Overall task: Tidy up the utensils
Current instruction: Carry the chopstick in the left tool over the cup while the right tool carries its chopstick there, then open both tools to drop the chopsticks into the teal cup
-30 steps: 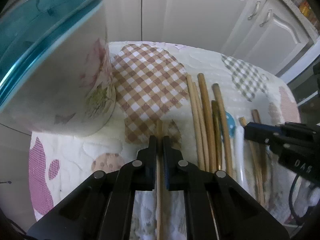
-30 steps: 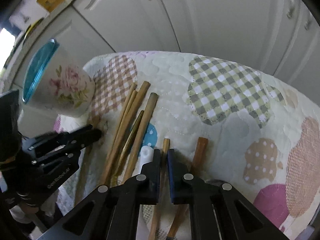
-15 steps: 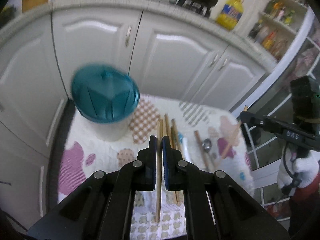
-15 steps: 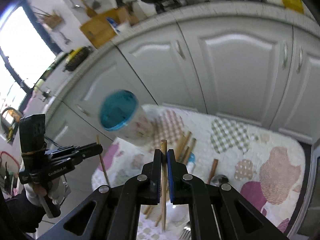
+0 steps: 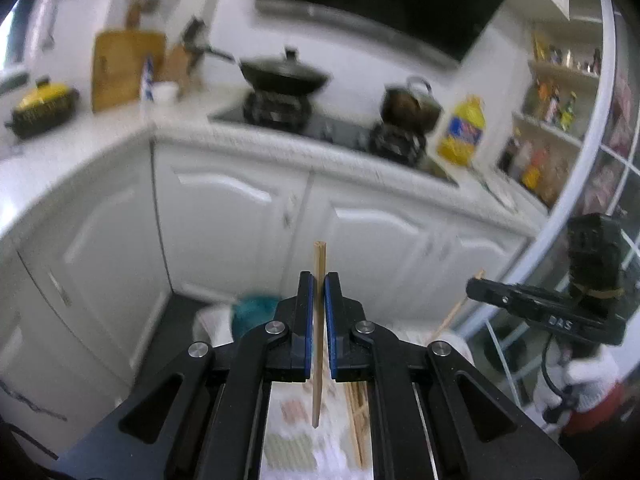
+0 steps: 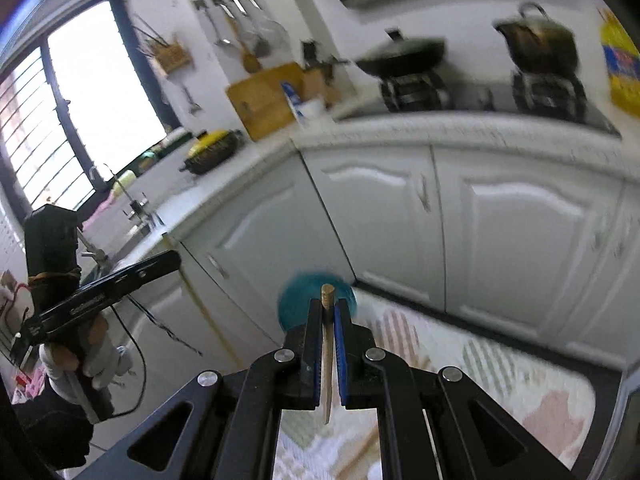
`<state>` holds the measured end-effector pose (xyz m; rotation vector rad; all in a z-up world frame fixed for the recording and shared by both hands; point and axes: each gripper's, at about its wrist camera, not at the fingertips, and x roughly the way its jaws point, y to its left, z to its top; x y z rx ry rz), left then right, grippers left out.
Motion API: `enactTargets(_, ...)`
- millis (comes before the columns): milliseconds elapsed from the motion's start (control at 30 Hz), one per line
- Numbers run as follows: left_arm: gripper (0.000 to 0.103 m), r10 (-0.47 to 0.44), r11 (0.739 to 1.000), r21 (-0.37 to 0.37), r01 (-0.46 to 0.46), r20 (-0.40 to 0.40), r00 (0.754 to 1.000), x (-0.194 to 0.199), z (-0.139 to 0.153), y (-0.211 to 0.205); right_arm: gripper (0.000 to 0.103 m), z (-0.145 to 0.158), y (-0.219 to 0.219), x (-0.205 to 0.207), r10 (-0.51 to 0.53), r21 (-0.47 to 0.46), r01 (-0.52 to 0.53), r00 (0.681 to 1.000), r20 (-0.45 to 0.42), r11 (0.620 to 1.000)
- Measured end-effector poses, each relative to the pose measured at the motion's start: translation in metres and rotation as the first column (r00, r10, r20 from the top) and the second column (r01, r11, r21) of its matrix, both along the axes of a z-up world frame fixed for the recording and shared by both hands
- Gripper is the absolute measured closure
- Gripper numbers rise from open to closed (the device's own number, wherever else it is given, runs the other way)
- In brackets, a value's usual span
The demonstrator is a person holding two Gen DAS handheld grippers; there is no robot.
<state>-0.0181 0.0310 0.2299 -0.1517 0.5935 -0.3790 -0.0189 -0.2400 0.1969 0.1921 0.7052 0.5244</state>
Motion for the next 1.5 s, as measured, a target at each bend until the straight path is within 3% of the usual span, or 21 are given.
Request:
enactTargets(133,0.099,0.076,0.997,0.013,-0.077,0.051,0.996,0.03,0.007,0.004,0.098,0.029,0.022,0.033,0.009,0.001,-0.009,0.998,0.059,1.0)
enactTargets(300,0.099,0.152,0.986,0.064,-0.156,0.06,0.987,0.065,-0.017,0.007,0.098,0.036,0.046,0.081,-0.002,-0.016,0.004,0.996,0.092,1.0)
enactTargets(533,0.099,0.201,0.976,0.084,-0.2,-0.007,0.979,0.099,-0.068,0.011,0.098,-0.012,0.072,0.144,0.002,-0.061,0.0,0.999,0.042,0.998)
enactTargets(833,0.099,0.213,0.974,0.103,-0.201,-0.12,0.97,0.115,-0.116,0.006,0.098,-0.088,0.086,0.189,0.008,-0.083,-0.018,0.993,-0.119,0.996)
enactTargets(1033,0.098,0.228,0.971,0.109,-0.213,-0.154,0.961,0.113,-0.122,0.006,0.098,-0.101,0.077,0.185,0.006,-0.069,-0.017,0.987,-0.159,0.997)
enactTargets(1100,0.092,0.224,0.973,0.099,-0.21,-0.166,0.96,0.111,-0.121,0.006,0.095,-0.1,0.071,0.18,-0.003,-0.059,-0.007,0.986,-0.166,0.998)
enactTargets(1133,0.089,0.223,0.973,0.096,-0.21,-0.167,0.96,0.108,-0.12,0.006,0.09,-0.1,0.069,0.176,-0.001,-0.056,-0.008,0.986,-0.168,0.998)
enactTargets(1233,0.082,0.216,0.975,0.093,-0.203,-0.162,0.963,0.098,-0.116,0.004,0.06,-0.097,0.065,0.165,-0.01,-0.063,0.0,0.987,-0.161,0.998)
enactTargets(1500,0.078,0.199,0.975,0.122,-0.184,-0.123,0.972,0.057,-0.101,-0.005,0.06,-0.085,0.048,0.121,-0.025,-0.062,0.017,0.991,-0.132,0.998)
